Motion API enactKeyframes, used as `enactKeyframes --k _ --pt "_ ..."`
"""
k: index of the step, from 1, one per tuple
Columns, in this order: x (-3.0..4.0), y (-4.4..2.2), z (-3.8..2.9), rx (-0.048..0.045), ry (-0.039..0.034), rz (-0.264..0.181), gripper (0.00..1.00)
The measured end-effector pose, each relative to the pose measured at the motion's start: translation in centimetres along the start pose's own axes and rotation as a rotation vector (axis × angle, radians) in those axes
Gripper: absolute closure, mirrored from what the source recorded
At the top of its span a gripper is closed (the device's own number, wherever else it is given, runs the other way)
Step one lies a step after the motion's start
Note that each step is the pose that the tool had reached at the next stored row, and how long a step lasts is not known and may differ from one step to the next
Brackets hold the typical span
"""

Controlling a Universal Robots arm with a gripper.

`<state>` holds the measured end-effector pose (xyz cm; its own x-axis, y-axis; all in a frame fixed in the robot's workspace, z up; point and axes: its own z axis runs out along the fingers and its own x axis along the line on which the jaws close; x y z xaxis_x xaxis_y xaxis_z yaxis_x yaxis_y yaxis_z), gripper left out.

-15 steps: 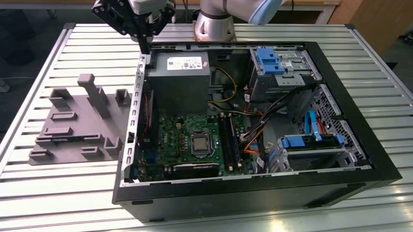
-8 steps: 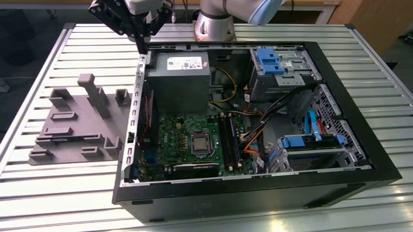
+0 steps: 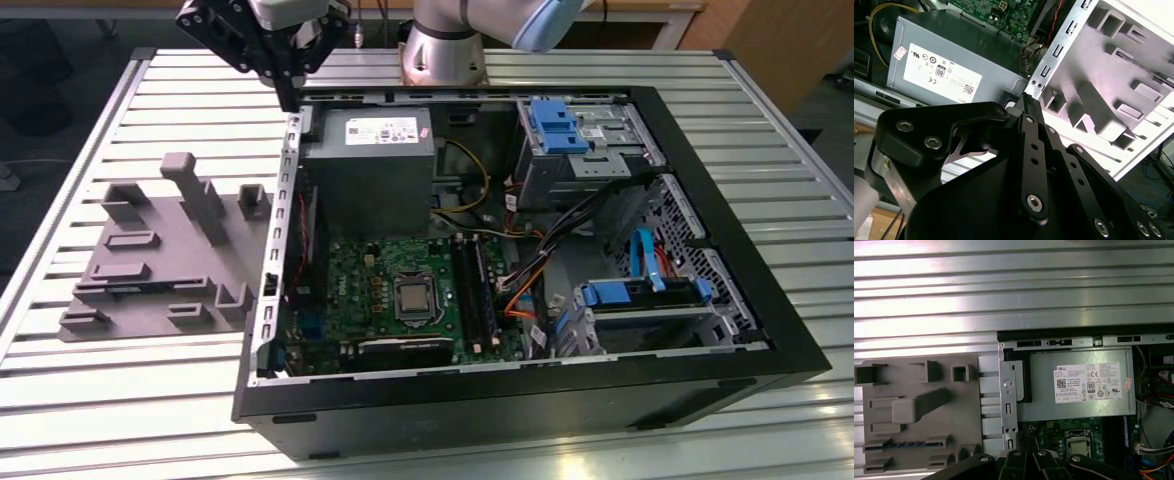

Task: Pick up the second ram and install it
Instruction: 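Reach for the second ram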

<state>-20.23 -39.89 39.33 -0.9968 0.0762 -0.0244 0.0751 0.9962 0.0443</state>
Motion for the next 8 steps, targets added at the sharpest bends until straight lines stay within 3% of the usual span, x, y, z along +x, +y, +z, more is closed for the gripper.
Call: enactKeyframes --k 8 --pt "0.43 -0.03 -0.01 0.0000 0.0000 0.000 0.89"
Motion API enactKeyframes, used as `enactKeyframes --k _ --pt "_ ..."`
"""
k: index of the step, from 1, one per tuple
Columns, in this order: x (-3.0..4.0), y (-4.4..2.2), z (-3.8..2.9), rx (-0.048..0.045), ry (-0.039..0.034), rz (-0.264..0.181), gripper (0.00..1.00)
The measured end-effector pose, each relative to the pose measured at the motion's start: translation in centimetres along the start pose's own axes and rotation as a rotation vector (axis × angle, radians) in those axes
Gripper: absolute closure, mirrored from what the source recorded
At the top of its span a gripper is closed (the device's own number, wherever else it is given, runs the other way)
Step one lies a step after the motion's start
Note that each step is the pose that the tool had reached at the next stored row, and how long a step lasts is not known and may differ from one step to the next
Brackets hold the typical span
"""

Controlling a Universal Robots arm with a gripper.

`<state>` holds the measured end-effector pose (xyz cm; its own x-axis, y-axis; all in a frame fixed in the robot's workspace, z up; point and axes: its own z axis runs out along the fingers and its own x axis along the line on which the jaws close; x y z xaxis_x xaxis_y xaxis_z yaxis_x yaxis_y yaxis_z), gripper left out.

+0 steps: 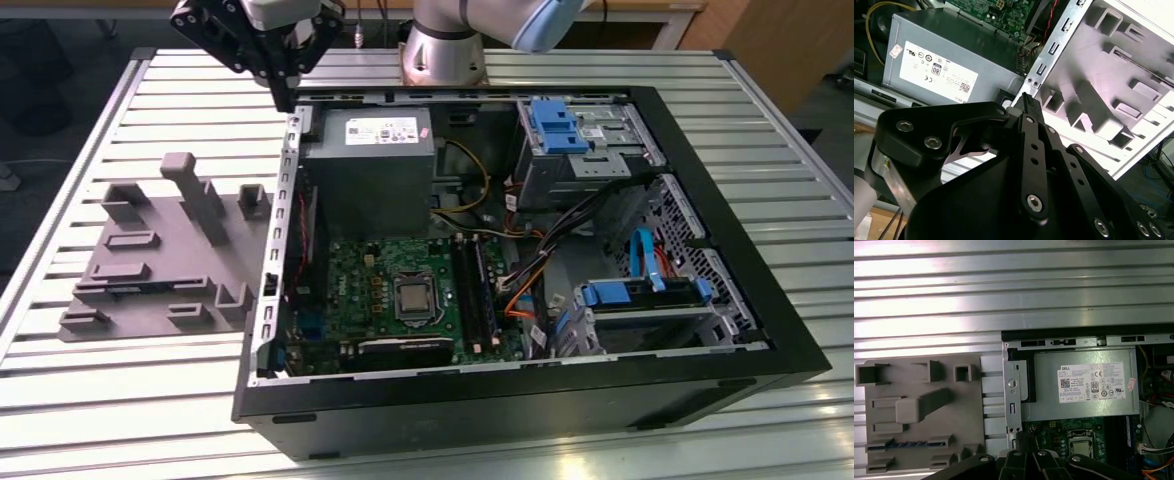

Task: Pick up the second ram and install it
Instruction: 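Reach for the second ram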

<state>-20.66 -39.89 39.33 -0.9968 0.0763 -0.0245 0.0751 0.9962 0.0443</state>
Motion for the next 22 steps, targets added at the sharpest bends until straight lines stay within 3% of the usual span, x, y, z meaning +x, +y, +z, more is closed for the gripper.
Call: enactKeyframes --k 22 --pt "0.95 -0.08 -0.02 -0.0001 0.0000 0.000 0.89"
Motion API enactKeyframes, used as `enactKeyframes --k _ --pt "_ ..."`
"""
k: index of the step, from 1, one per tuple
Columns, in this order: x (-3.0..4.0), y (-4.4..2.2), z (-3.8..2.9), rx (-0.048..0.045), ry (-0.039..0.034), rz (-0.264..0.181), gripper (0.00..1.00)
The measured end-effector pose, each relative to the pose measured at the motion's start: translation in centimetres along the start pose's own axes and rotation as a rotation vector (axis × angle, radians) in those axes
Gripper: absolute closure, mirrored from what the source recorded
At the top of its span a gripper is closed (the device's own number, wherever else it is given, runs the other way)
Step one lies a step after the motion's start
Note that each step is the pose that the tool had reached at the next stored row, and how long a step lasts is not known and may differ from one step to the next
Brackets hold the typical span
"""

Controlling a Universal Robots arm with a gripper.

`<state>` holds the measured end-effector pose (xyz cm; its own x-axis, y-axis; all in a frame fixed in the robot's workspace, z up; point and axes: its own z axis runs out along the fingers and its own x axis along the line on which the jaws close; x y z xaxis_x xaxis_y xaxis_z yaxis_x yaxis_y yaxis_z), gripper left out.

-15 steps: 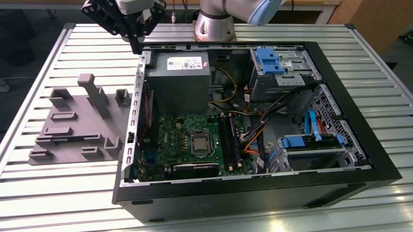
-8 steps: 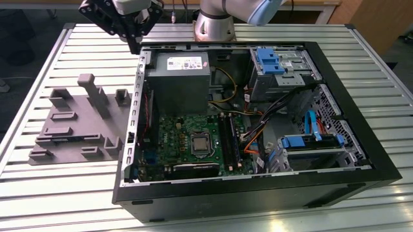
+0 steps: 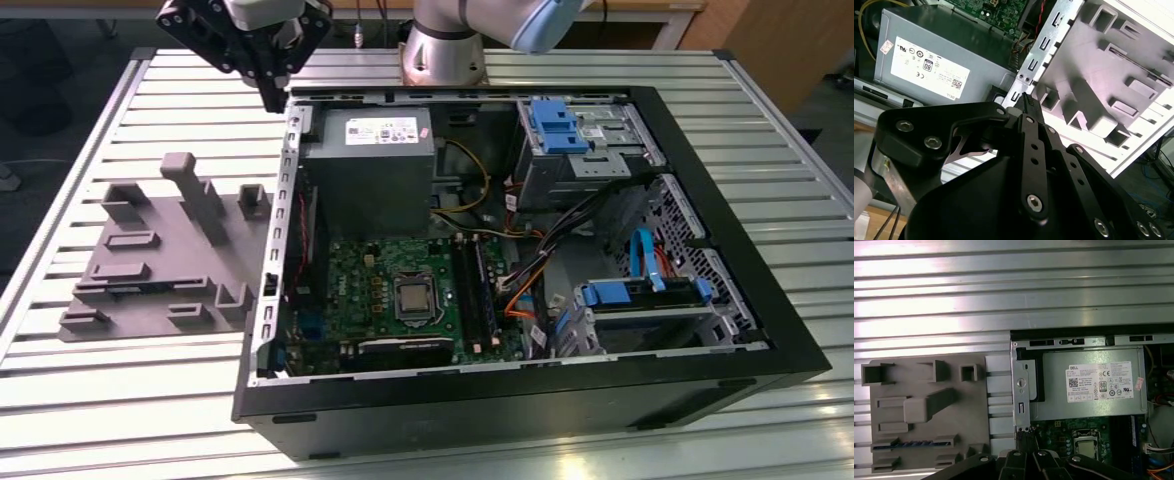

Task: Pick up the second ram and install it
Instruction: 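Reach for the second ram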

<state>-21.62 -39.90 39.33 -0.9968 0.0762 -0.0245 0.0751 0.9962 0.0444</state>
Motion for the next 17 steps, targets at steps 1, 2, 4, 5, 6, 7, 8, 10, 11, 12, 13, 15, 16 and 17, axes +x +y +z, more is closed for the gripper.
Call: enactKeyframes --k 1,2,4,5,6,7,8,10,11,12,13,15,16,17 --pt "0.06 0.00 0.00 0.0001 0.0000 0.000 0.89" --pt "0.12 -0.01 -0.01 0.0001 0.0000 0.000 0.89" --pt "0.24 -0.02 -0.01 0.0001 0.0000 0.000 0.89" --pt "0.30 -0.02 -0.01 0.0001 0.0000 0.000 0.89" --pt "0.37 -0.03 -0.01 0.0000 0.0000 0.000 0.89" --pt "0.43 -0.03 -0.01 0.0001 0.0000 0.000 0.89" --pt "0.50 -0.04 -0.01 0.0000 0.0000 0.000 0.89" --pt "0.63 -0.05 -0.02 0.0000 0.0000 0.000 0.89" --pt "0.70 -0.05 -0.02 0.0001 0.0000 0.000 0.89" --pt "0.77 -0.06 -0.02 0.0000 0.0000 0.000 0.89" --pt "0.84 -0.06 -0.02 0.0000 0.0000 0.000 0.89" --pt "0.97 -0.07 -0.03 0.0001 0.0000 0.000 0.89" --pt "1.04 -0.08 -0.03 0.0000 0.0000 0.000 0.89" --pt "1.10 -0.08 -0.03 0.0000 0.0000 0.000 0.89"
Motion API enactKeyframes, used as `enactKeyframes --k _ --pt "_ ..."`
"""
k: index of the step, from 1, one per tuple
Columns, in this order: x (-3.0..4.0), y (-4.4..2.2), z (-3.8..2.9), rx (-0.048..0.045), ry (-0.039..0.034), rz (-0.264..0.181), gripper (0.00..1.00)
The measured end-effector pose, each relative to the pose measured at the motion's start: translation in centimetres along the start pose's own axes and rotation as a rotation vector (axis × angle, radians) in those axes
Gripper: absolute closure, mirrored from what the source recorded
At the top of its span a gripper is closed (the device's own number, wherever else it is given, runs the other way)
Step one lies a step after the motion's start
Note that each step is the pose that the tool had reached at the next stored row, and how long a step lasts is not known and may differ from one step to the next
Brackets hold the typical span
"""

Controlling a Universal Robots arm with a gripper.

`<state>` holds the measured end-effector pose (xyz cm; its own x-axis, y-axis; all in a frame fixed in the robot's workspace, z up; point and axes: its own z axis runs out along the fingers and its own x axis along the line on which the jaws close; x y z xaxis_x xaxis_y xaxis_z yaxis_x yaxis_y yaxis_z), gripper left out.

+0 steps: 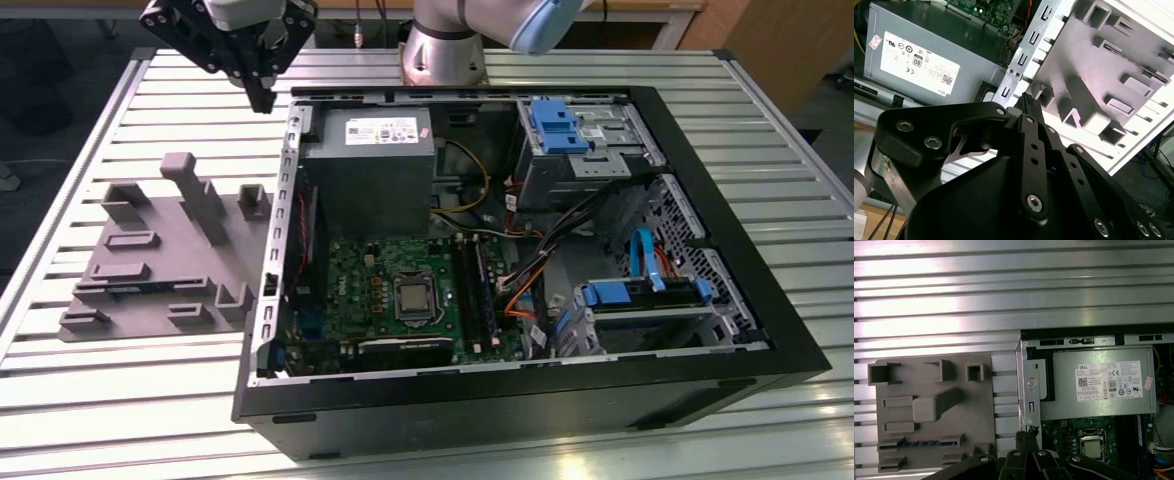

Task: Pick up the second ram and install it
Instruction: 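Reach for the second ram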

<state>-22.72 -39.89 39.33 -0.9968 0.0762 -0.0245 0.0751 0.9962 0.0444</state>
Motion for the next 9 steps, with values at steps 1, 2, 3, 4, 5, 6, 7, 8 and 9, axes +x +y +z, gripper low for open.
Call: enactKeyframes --k 1,2,3,4,5,6,7,8,9 --pt "0.06 0.00 0.00 0.0000 0.0000 0.000 0.89" --pt "0.13 -0.01 -0.01 0.0001 0.0000 0.000 0.89" --pt "0.19 -0.01 -0.01 0.0001 0.0000 0.000 0.89" --pt "0.25 -0.02 -0.01 0.0000 0.0000 0.000 0.89" --pt "0.31 -0.02 -0.01 0.0001 0.0000 0.000 0.89" --pt "0.37 -0.03 -0.01 0.0001 0.0000 0.000 0.89" --pt "0.43 -0.03 -0.02 0.0000 0.0000 0.000 0.89" --pt "0.49 -0.04 -0.02 0.0001 0.0000 0.000 0.89" --pt "0.55 -0.04 -0.02 0.0001 0.0000 0.000 0.89"
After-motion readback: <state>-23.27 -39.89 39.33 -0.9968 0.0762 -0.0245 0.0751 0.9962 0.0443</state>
